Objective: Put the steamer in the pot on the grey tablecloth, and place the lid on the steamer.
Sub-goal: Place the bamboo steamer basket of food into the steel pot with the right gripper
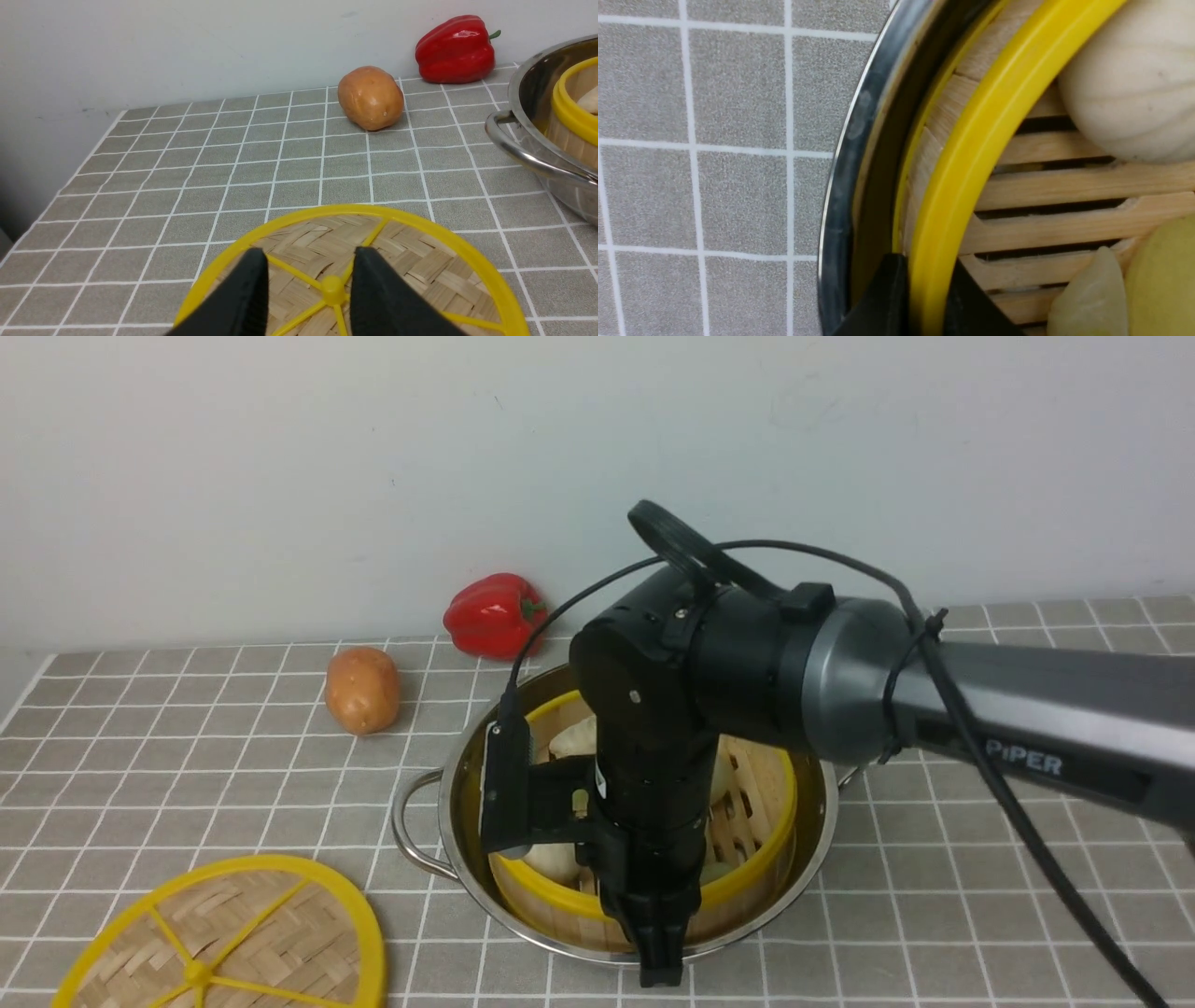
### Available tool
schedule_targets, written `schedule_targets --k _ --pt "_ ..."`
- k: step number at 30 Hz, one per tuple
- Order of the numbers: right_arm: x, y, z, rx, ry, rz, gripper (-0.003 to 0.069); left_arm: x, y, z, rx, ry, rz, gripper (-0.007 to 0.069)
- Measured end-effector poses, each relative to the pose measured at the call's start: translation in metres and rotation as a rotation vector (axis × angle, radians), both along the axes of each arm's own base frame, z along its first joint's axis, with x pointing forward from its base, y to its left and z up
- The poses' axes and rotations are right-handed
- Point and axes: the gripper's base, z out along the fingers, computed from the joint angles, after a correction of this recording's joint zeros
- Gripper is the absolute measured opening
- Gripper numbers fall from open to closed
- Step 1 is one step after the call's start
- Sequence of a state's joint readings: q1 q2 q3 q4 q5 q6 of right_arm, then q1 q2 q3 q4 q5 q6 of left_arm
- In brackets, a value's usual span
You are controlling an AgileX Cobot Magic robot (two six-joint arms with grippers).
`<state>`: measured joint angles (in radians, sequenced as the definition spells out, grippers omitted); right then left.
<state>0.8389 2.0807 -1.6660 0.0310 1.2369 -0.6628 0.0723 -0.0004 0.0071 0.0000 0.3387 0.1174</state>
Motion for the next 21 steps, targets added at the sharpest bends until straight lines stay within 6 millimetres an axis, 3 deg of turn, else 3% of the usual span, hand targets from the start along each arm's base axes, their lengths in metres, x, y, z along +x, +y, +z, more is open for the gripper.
schedule_targets --k 4,16,21 --pt "0.004 0.002 -0.014 -0.021 -0.003 0.006 0.0066 0.000 0.000 0.000 0.000 0.000 0.000 0.0243" --pt "0.004 0.002 -0.014 -0.025 -0.004 0.006 0.0071 0.000 0.000 0.000 0.000 0.000 0.000 0.0243" --pt "0.005 0.001 -0.010 -0.031 -0.019 0.009 0.0204 0.000 0.000 0.000 0.000 0.000 0.000 0.0243"
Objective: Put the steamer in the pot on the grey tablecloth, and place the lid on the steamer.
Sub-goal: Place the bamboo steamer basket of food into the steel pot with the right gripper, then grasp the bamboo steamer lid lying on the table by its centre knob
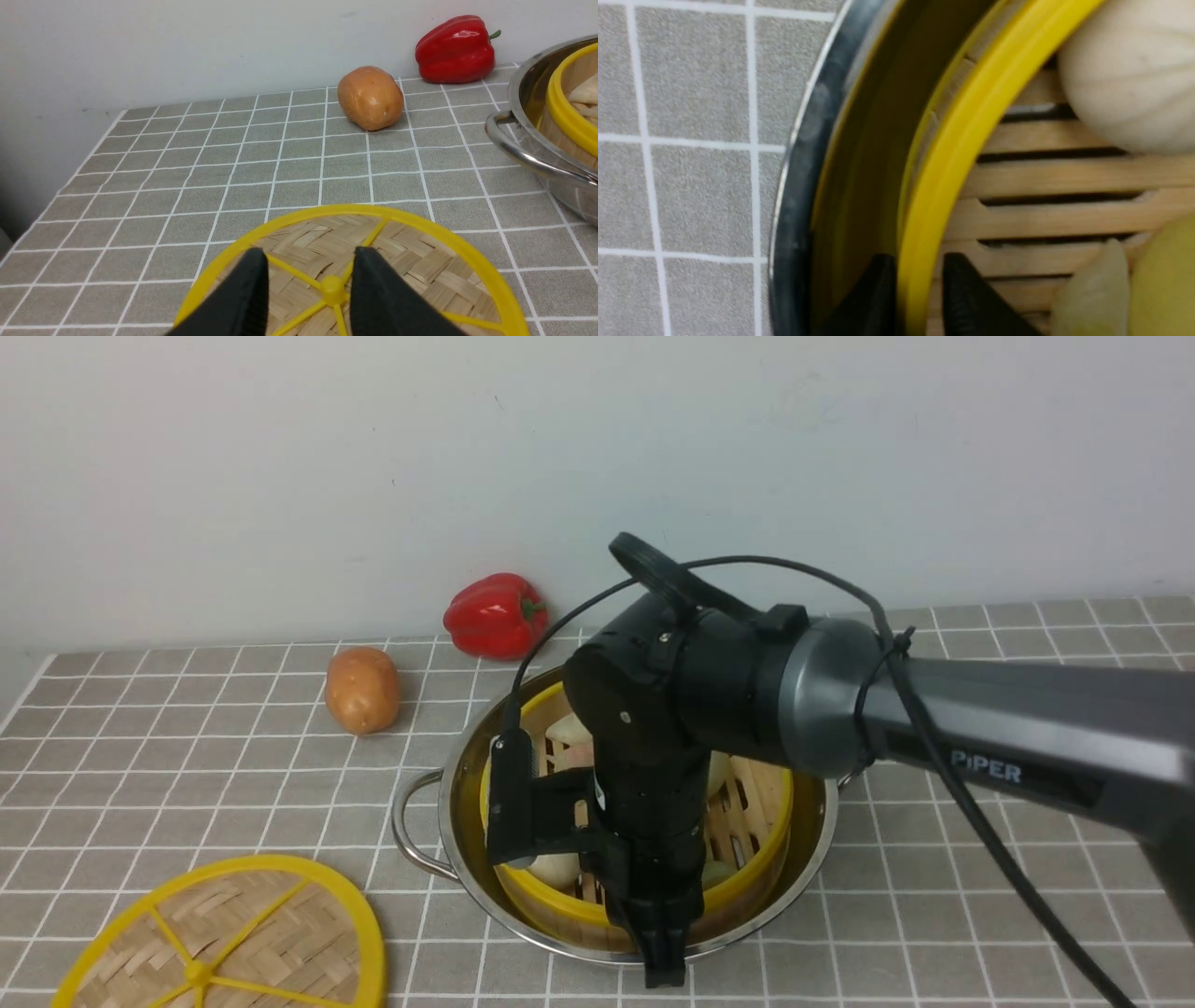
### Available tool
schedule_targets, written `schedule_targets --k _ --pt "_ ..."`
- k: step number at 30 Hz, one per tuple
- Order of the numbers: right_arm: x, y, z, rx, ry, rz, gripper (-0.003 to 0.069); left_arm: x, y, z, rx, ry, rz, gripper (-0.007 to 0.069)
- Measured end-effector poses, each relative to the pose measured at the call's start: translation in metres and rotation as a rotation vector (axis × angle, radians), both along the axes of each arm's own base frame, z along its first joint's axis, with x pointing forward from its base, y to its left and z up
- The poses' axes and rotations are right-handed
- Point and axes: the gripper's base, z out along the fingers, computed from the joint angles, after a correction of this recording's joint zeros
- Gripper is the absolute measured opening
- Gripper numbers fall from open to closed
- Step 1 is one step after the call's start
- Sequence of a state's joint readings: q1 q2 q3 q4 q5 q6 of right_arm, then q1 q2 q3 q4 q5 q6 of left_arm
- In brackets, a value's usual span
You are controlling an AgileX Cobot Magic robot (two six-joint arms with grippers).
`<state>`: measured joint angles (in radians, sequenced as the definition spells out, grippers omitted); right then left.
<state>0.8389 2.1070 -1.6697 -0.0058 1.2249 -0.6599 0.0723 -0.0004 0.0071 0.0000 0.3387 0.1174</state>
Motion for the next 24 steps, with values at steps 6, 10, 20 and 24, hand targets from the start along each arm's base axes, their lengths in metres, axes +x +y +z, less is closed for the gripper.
schedule_targets --k 6,10,20,24 --pt "0.000 0.000 0.003 0.004 -0.009 0.001 0.0433 0.000 0.000 0.000 0.000 0.000 0.000 0.0243" --pt "0.000 -0.001 0.010 0.016 -0.027 0.003 0.0494 0.000 0.000 0.000 0.000 0.000 0.000 0.0243" --pt "-0.005 -0.006 0.102 0.219 -0.169 -0.102 0.0470 0.000 0.000 0.000 0.000 0.000 0.000 0.0243" --pt "-0.013 -0.015 0.145 0.341 -0.208 -0.255 0.0342 0.000 0.000 0.000 0.000 0.000 0.000 0.0243"
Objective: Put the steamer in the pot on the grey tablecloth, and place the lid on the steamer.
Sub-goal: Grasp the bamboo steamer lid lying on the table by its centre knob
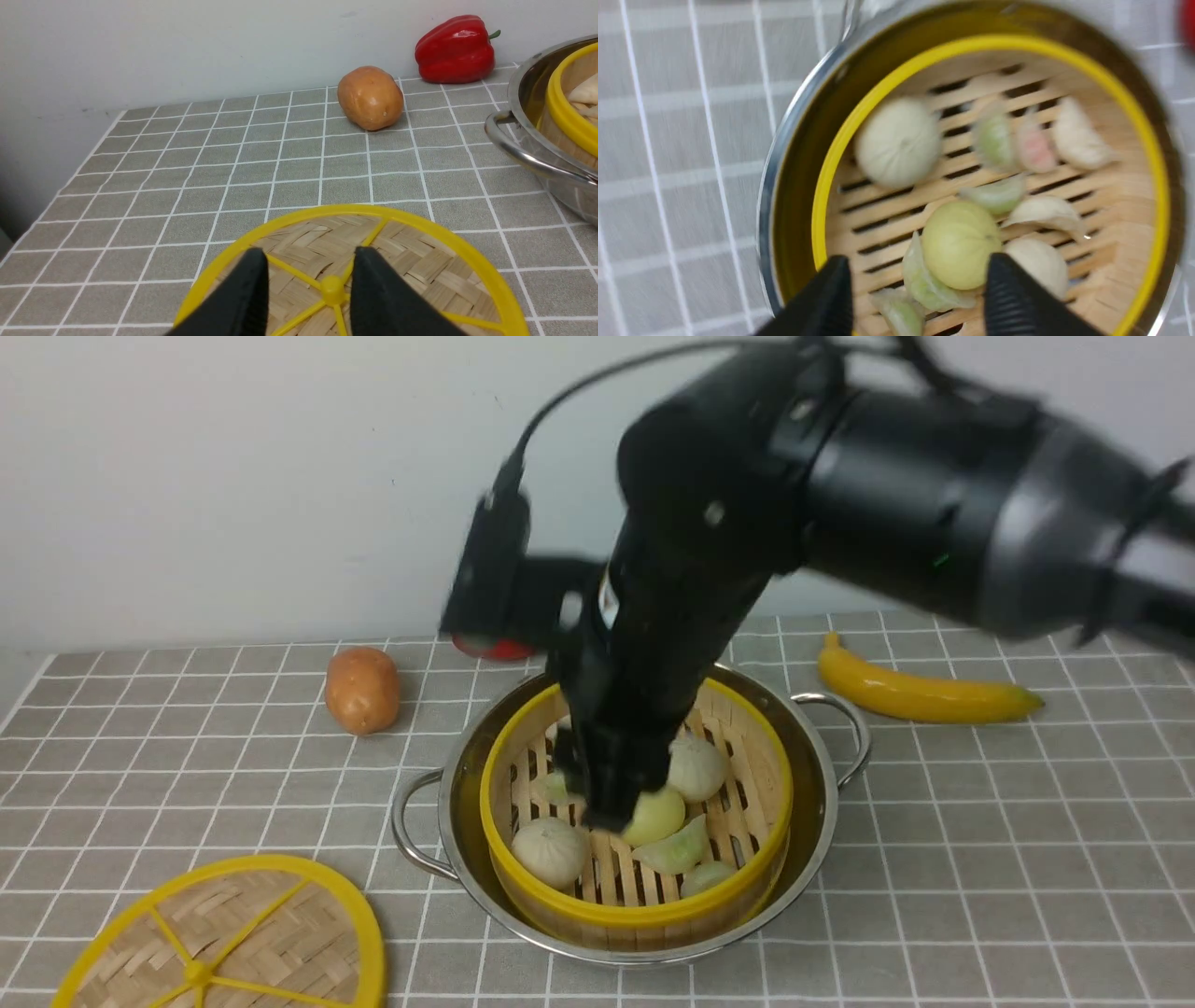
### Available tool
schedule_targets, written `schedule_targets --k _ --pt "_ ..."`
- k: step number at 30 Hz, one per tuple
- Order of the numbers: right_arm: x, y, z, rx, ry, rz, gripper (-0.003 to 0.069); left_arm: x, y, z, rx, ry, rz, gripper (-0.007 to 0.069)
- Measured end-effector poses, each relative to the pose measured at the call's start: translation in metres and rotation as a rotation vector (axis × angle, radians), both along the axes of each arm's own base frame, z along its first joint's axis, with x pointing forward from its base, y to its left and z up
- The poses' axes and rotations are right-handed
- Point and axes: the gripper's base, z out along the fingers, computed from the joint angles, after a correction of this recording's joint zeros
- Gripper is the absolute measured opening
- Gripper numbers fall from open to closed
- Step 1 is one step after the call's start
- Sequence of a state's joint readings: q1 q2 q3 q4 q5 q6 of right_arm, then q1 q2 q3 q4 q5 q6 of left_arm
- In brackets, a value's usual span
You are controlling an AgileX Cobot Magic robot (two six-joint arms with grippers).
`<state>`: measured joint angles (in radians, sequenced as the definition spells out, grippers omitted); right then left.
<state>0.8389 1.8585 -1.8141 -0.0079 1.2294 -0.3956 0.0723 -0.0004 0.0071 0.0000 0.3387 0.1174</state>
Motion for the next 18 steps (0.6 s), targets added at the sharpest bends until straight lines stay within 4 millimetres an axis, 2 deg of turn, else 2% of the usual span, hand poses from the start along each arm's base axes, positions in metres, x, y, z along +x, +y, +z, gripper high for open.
schedule_targets --k 1,3,5,6,8,12,18 --pt "-0.003 -0.003 0.011 0.035 -0.006 -0.036 0.0290 0.000 0.000 0.000 0.000 0.000 0.000 0.0243" --pt "-0.015 -0.017 0.043 0.133 -0.027 -0.128 0.0106 0.000 0.000 0.000 0.000 0.000 0.000 0.0243" --pt "-0.024 -0.030 0.065 0.192 -0.055 -0.190 0.0017 0.000 0.000 0.000 0.000 0.000 0.000 0.0243" --pt "-0.026 -0.033 0.070 0.206 -0.059 -0.203 0.0005 0.000 0.000 0.000 0.000 0.000 0.000 0.0243" --pt "-0.037 -0.047 0.099 0.336 -0.093 -0.282 -0.0013 0.000 0.000 0.000 0.000 0.000 0.000 0.0243" --pt "-0.049 -0.055 0.135 0.619 -0.124 -0.344 -0.0015 0.000 0.000 0.000 0.000 0.000 0.000 0.0243" --pt "-0.052 -0.054 0.157 0.830 -0.164 -0.337 -0.0011 0.000 0.000 0.000 0.000 0.000 0.000 0.0243"
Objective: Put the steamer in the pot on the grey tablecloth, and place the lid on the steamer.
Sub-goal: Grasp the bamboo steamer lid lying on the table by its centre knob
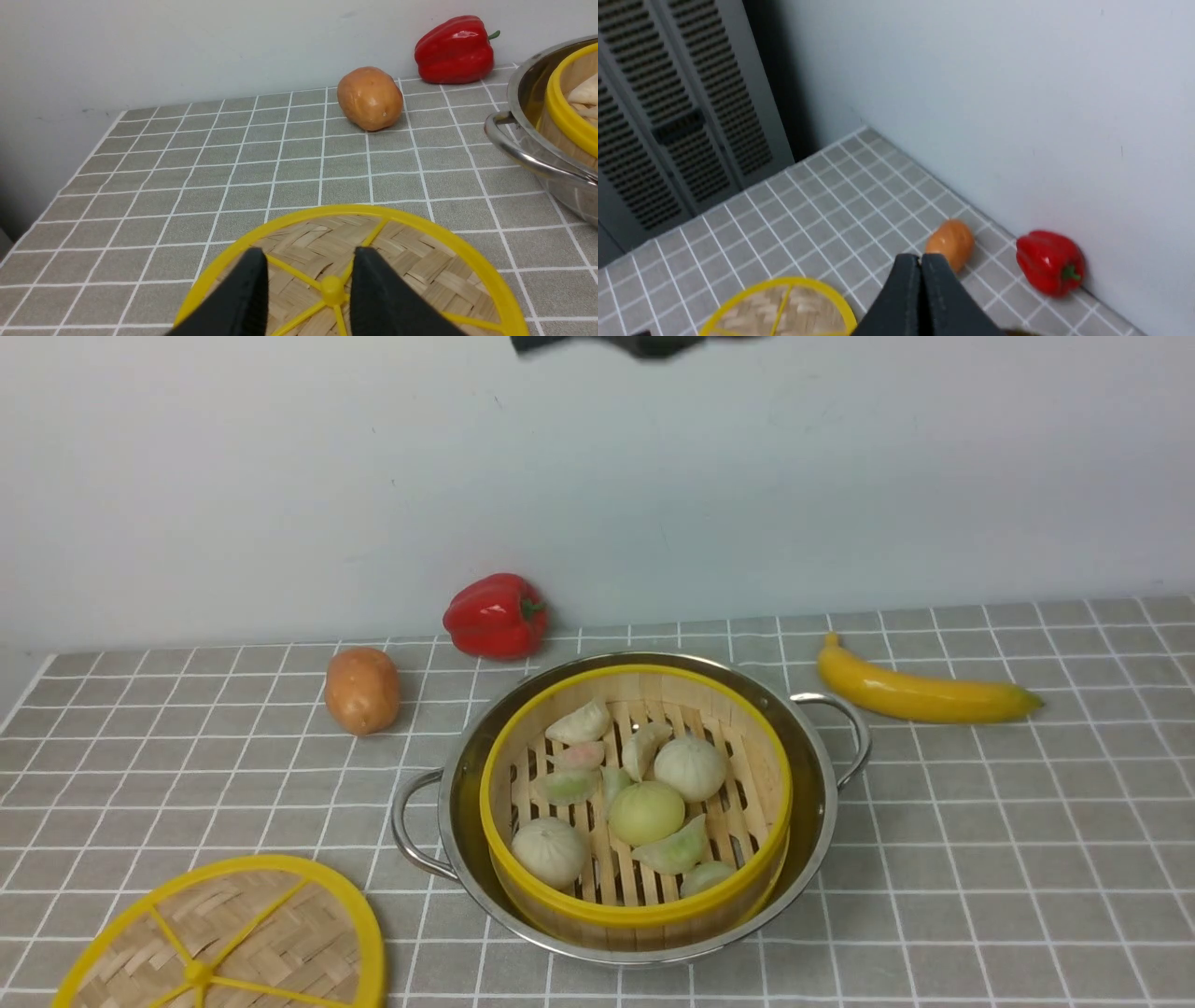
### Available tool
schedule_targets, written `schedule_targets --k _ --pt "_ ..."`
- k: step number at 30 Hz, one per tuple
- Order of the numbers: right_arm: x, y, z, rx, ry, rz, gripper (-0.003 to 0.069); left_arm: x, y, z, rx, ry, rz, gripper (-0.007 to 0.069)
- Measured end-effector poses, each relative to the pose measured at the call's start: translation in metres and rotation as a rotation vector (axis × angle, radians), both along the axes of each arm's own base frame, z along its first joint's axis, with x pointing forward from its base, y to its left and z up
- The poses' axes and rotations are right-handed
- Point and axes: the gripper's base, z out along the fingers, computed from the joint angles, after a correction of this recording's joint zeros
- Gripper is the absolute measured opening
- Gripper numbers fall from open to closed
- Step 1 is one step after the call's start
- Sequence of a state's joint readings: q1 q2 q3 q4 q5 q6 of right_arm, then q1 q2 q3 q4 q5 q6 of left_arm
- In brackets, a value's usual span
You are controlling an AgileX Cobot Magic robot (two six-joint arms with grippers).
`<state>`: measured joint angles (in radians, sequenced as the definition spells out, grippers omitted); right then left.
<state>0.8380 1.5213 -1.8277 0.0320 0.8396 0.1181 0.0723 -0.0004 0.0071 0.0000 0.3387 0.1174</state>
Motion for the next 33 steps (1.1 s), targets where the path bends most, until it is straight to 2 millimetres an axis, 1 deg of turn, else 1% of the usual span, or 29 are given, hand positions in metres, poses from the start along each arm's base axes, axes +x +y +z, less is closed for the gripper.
schedule_targets --k 3,5,6,8,9,10,11,12,13,14,15,16,17,18,19,20,21,22,23,24,25,26,27,29,31,33 --pt "0.002 -0.001 0.000 -0.008 -0.027 -0.005 -0.0008 0.000 0.000 0.000 0.000 0.000 0.000 0.0243" --pt "0.007 -0.008 -0.006 -0.068 -0.064 -0.038 -0.0005 0.000 0.000 0.000 0.000 0.000 0.000 0.0243" --pt "0.007 -0.008 -0.006 -0.068 -0.064 -0.038 -0.0005 0.000 0.000 0.000 0.000 0.000 0.000 0.0243" --pt "0.013 -0.030 -0.021 -0.144 -0.086 -0.106 -0.0001 0.000 0.000 0.000 0.000 0.000 0.000 0.0243" --pt "0.015 -0.039 -0.026 -0.158 -0.088 -0.131 0.0001 0.000 0.000 0.000 0.000 0.000 0.000 0.0243" --pt "0.018 -0.053 -0.032 -0.163 -0.087 -0.168 0.0001 0.000 0.000 0.000 0.000 0.000 0.000 0.0243" --pt "0.018 -0.059 -0.035 -0.162 -0.086 -0.184 0.0002 0.000 0.000 0.000 0.000 0.000 0.000 0.0243" --pt "0.021 -0.083 -0.046 -0.140 -0.079 -0.254 0.0003 0.000 0.000 0.000 0.000 0.000 0.000 0.0243" --pt "0.023 -0.102 -0.055 -0.108 -0.066 -0.314 0.0004 0.000 0.000 0.000 0.000 0.000 0.000 0.0243" --pt "0.023 -0.109 -0.059 -0.089 -0.058 -0.339 0.0005 0.000 0.000 0.000 0.000 0.000 0.000 0.0243" --pt "0.023 -0.125 -0.068 -0.059 -0.044 -0.395 0.0005 0.000 0.000 0.000 0.000 0.000 0.000 0.0243" --pt "0.017 -0.155 -0.089 0.014 -0.005 -0.502 0.0008 0.000 0.000 0.000 0.000 0.000 0.000 0.0243" --pt "0.012 -0.178 -0.103 0.060 0.021 -0.595 0.0010 0.000 0.000 0.000 0.000 0.000 0.000 0.0243" --pt "0.009 -0.186 -0.110 0.073 0.029 -0.626 0.0011 0.000 0.000 0.000 0.000 0.000 0.000 0.0243" --pt "-0.010 -0.213 -0.136 0.124 0.061 -0.739 0.0015 0.000 0.000 0.000 0.000 0.000 0.000 0.0243" --pt "-0.022 -0.223 -0.149 0.134 0.069 -0.784 0.0017 0.000 0.000 0.000 0.000 0.000 0.000 0.0243" --pt "-0.034 -0.230 -0.157 0.143 0.059 -0.811 0.0018 0.000 0.000 0.000 0.000 0.000 0.000 0.0243" --pt "-0.051 -0.239 -0.179 0.118 0.062 -0.850 0.0021 0.000 0.000 0.000 0.000 0.000 0.000 0.0243" --pt "-0.068 -0.243 -0.195 0.100 0.051 -0.863 0.0024 0.000 0.000 0.000 0.000 0.000 0.000 0.0243" --pt "-0.080 -0.245 -0.206 0.086 0.029 -0.869 0.0026 0.000 0.000 0.000 0.000 0.000 0.000 0.0243" --pt "-0.103 -0.247 -0.227 0.055 -0.028 -0.861 0.0031 0.000 0.000 0.000 0.000 0.000 0.000 0.0243" --pt "-0.108 -0.247 -0.232 0.055 -0.043 -0.858 0.0032 0.000 0.000 0.000 0.000 0.000 0.000 0.0243" --pt "-0.122 -0.248 -0.245 0.049 -0.087 -0.850 0.0036 0.000 0.000 0.000 0.000 0.000 0.000 0.0243" --pt "-0.140 -0.248 -0.265 0.068 -0.157 -0.840 0.0041 0.000 0.000 0.000 0.000 0.000 0.000 0.0243" --pt "-0.153 -0.248 -0.282 0.107 -0.207 -0.840 0.0046 0.000 0.000 0.000 0.000 0.000 0.000 0.0243" --pt "-0.161 -0.249 -0.290 0.146 -0.246 -0.843 0.0050 0.000 0.000 0.000 0.000 0.000 0.000 0.0243"
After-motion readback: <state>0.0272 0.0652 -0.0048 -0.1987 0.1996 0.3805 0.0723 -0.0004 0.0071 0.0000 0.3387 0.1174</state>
